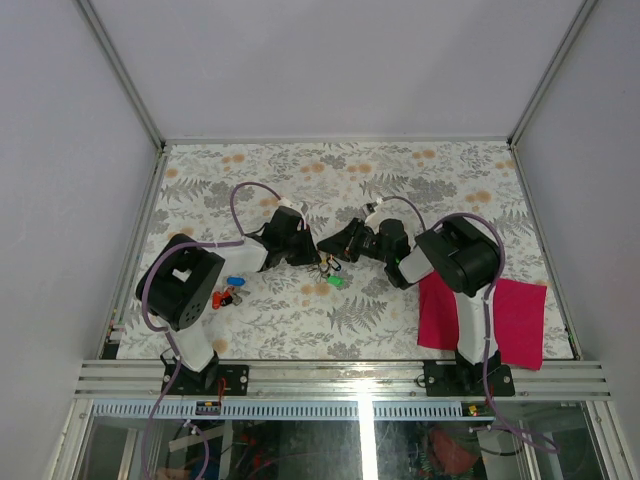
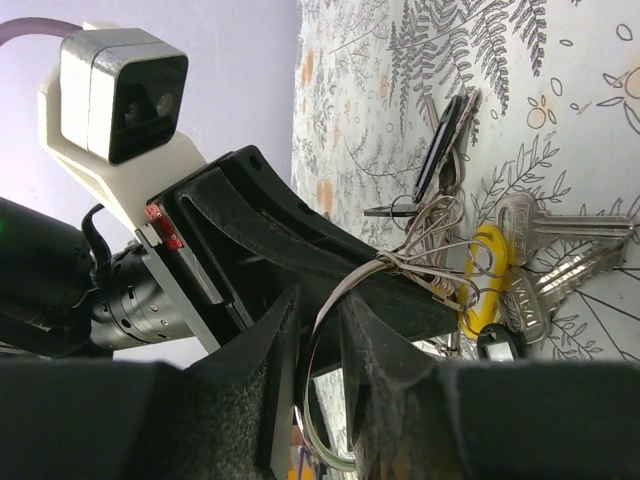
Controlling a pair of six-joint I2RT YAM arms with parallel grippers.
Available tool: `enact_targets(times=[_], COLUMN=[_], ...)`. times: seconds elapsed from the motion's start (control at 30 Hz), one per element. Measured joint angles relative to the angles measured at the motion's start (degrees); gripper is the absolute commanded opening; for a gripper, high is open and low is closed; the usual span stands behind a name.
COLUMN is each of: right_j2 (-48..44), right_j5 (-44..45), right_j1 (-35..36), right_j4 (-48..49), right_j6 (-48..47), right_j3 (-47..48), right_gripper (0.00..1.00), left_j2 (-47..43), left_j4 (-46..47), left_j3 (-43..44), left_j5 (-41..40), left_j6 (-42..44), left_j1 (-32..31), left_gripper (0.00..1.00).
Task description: Put the keys on the keyring
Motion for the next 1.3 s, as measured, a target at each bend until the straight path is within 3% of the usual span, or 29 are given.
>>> enact_targets(times=[0.1, 0.3, 0.6, 0.9, 1.1, 1.3], right_j2=[-2.14, -7.72, -24.37, -40.92, -49.62, -52.52], right_j5=[0.11, 1.75, 1.88, 1.77, 4.26, 11.04], right_j1=[0.0, 0.07, 0.07, 0.07, 0.09, 0.09], right_j4=[-3.82, -13.6, -35.8, -63.56, -80.35, -99.32], right_j6=[-2.95, -11.15, -29.35, -52.74, -67.1, -77.29], right_j3=[-0.13, -0.9, 0.72, 12.13, 19.65, 30.05], right_gripper=[0.0, 0.0, 0.0, 0.0, 0.0, 0.0], left_j2=[-0.13, -4.85, -23.58, -40.52, -44.68, -45.16], left_j4=[0.02, -4.17, -11.47, -18.16, -20.87, -23.43], left_j3=[-0.13, -2.4, -3.39, -2.14, 3.87, 9.86], left_j5=[0.04, -0.17, -6.25, -11.56, -12.0, -10.84], left_j6=[-0.04, -0.13, 0.81, 4.5, 8.41, 10.64], left_j1=[-0.02, -0.98, -1.42, -1.4, -1.36, -1.36], left_gripper=[0.22, 0.41, 0.57, 0.86, 0.9, 0.91])
